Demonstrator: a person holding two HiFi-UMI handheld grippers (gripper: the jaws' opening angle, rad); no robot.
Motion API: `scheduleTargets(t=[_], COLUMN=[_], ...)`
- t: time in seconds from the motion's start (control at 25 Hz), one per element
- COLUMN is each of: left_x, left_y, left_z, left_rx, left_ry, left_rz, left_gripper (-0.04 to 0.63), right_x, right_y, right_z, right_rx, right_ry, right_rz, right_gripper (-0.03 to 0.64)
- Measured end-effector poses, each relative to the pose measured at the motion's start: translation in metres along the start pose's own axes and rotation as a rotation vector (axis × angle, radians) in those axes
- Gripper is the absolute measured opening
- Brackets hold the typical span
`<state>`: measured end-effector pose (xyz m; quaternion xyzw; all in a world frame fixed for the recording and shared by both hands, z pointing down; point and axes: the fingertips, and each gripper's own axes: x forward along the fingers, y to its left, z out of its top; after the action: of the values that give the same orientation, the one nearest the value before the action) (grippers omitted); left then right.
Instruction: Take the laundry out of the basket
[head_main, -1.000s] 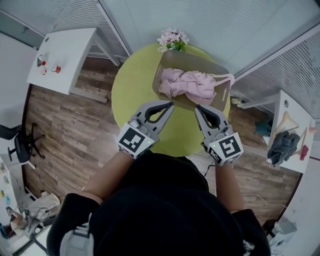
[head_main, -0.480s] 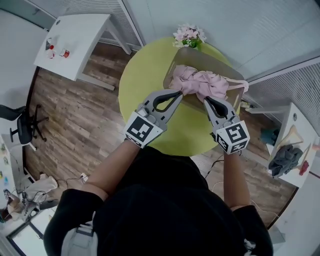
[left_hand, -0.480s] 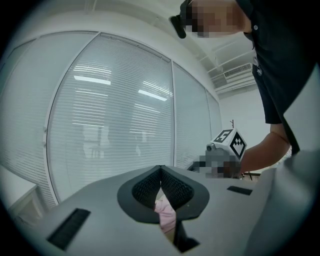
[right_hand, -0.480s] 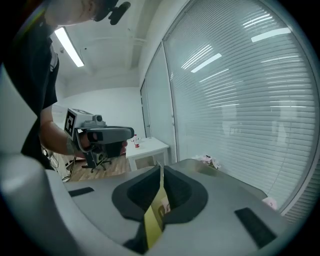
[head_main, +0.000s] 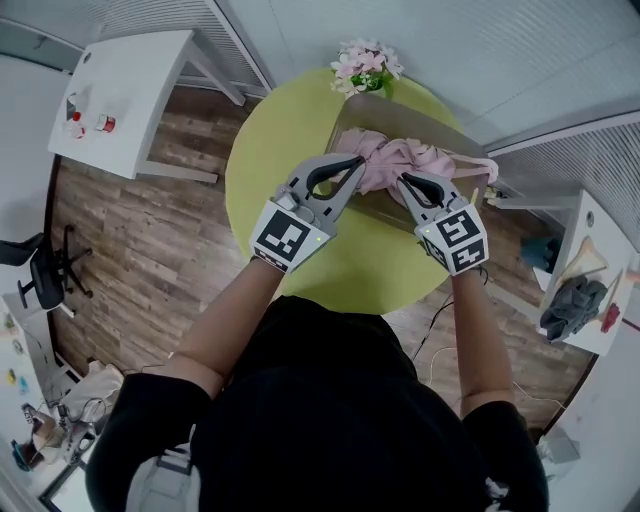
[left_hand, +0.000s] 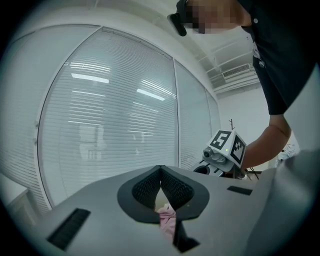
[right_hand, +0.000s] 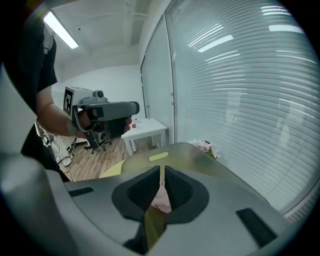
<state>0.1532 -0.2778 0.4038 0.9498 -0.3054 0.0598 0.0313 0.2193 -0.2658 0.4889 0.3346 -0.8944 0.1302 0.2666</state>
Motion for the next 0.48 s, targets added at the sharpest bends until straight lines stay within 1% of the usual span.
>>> scheduleTargets(t=[0.16,0.48], left_x=[0.016,0.049], left_y=[0.013,0.030], left_z=[-0.013,-0.023], left_rx=[0.045,0.039], left_ry=[0.031,0.018], left_rz=[-0.012,-0.017], left_gripper=[0.009,0.009], right_x=[0.025,0.063], right_y=[-0.011,-0.034], right_z=[-0.007,-0.021], right_rx=[-0.035,-0.123], right_ry=[0.061,0.188], right_rz=[0.044,0.081], right_gripper=[0.026,0.029])
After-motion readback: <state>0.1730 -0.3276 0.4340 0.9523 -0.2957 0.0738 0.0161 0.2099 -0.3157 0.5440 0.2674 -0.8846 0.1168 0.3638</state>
